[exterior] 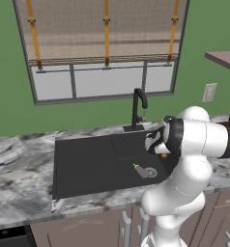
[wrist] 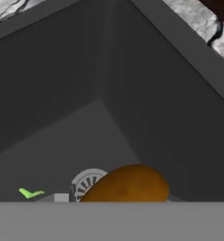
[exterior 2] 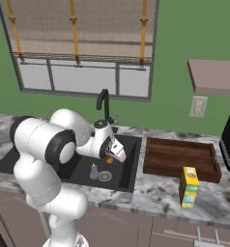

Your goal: Pick up all produce items and place them in the sink. Turn on the sink faucet to wash them. Then turn the sink off and put them in the tray.

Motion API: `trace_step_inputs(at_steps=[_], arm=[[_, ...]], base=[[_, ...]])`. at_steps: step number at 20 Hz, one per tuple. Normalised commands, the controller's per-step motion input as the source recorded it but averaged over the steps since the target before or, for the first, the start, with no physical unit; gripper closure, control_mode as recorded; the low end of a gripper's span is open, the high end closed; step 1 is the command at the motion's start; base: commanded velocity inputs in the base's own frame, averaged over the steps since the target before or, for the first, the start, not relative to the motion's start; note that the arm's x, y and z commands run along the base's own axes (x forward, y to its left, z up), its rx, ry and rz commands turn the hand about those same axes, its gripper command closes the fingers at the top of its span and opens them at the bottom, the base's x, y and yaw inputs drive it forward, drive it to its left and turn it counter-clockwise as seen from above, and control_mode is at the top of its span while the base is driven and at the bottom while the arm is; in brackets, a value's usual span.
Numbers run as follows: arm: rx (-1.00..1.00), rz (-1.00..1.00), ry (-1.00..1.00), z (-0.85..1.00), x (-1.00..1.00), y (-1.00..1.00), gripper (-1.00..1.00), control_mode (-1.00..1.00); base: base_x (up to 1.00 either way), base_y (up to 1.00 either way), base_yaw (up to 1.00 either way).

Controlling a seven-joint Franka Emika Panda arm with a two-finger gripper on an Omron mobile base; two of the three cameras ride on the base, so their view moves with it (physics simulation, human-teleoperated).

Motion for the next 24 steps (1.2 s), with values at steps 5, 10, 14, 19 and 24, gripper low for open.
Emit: trace_step_inputs(at_steps=[5, 10, 14, 19, 24], arm=[[0.0, 0.08, 0.01, -0.17, 0.14, 0.0, 1.0, -1.0], [0.0, 0.05, 0.02, -0.23, 0.03, 0.04, 1.0, -1.0], [0.0, 0.01, 0.0, -0.16, 0.0, 0.0, 1.0, -1.0], [0.0, 0.0, 0.0, -0.17, 0.0, 0.0, 1.0, -1.0], [0.0, 0.01, 0.03, -0.17, 0.0, 0.04, 1.0, -1.0]], base=[[0.0, 0.0, 0.0], [0.0, 0.0, 0.0], [0.0, 0.0, 0.0], [0.0, 0.0, 0.0], [0.0, 0.0, 0.0]])
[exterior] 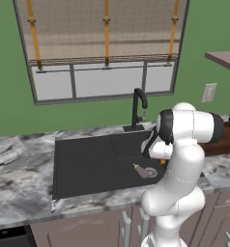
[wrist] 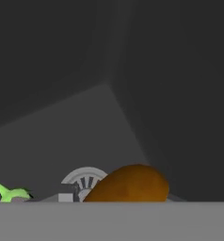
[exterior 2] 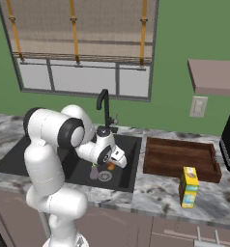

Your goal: Pick up all produce items and place them in the sink. Turn on the sink faucet to wash them. Then turn the sink off and put them in the tray.

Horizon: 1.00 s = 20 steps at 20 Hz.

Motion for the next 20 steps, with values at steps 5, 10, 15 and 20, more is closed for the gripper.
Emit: trace_step_inputs(at_steps=[5, 10, 15, 20], arm=[[0.0, 0.02, 0.02, -0.15, 0.0, 0.0, 1.0, -1.0], [0.0, 0.03, 0.0, -0.16, 0.03, 0.0, 1.0, -1.0], [0.0, 0.03, 0.0, -0.2, 0.07, 0.01, 1.0, -1.0], [0.0, 0.03, 0.0, -0.2, 0.04, 0.0, 1.0, -1.0]], base=[[0.0, 0.0, 0.0], [0.0, 0.0, 0.0], [0.0, 0.0, 0.0], [0.0, 0.0, 0.0]])
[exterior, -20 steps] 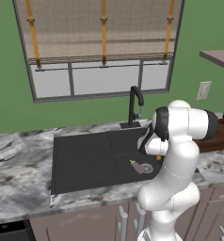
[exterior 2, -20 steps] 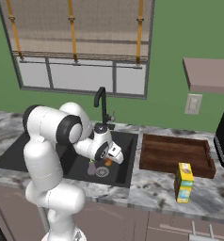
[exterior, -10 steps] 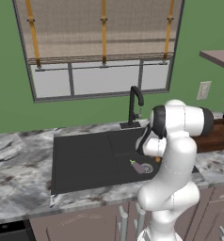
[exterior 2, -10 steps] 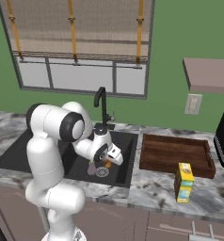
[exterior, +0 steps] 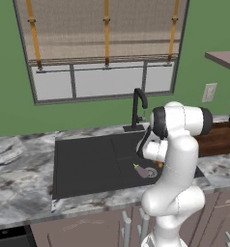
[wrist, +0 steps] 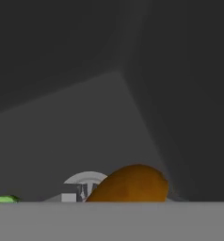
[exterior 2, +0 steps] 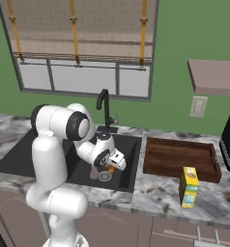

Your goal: Pick up all produce items and place them in the sink. Turn on the sink faucet to wash them. Then turn the sink off and put them in the tray.

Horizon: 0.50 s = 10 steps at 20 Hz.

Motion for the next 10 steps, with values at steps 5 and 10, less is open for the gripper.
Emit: trace_step_inputs(at_steps=[5, 10], arm=[[0.02, 0.04, 0.0, -0.19, 0.0, 0.0, 1.0, -1.0], [0.02, 0.04, 0.0, -0.19, 0.0, 0.0, 1.0, -1.0]], base=[[0.0, 0.0, 0.0], [0.0, 0.0, 0.0]])
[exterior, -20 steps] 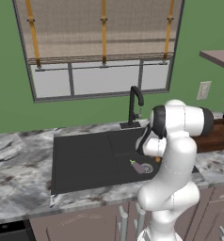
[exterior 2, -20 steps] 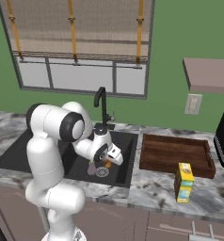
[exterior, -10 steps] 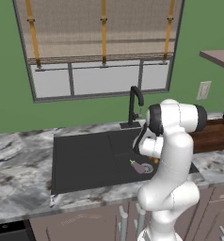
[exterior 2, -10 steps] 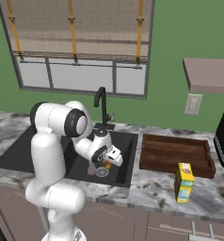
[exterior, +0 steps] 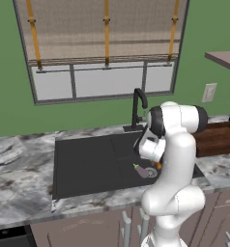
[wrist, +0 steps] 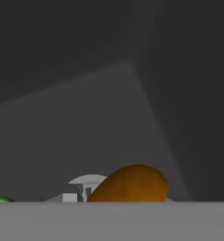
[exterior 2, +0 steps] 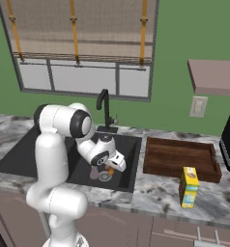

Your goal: Pick up all produce items and place them in the sink. Turn on the sink faucet to wash them. Then turn the sink off and put them in the tray.

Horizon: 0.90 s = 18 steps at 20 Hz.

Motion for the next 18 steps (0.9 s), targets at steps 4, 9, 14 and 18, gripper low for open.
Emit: trace_step_inputs(at_steps=[4, 9, 14, 18], arm=[[0.0, 0.05, 0.0, -0.21, 0.0, 0.0, 1.0, -1.0], [0.0, 0.04, 0.01, -0.24, 0.0, 0.0, 1.0, -1.0], [0.0, 0.04, 0.02, -0.24, 0.0, 0.03, 1.0, -1.0], [0.0, 0.04, 0.03, -0.25, 0.0, 0.06, 1.0, -1.0]], base=[[0.0, 0.0, 0.0], [0.0, 0.0, 0.0], [0.0, 0.0, 0.0], [0.0, 0.0, 0.0]])
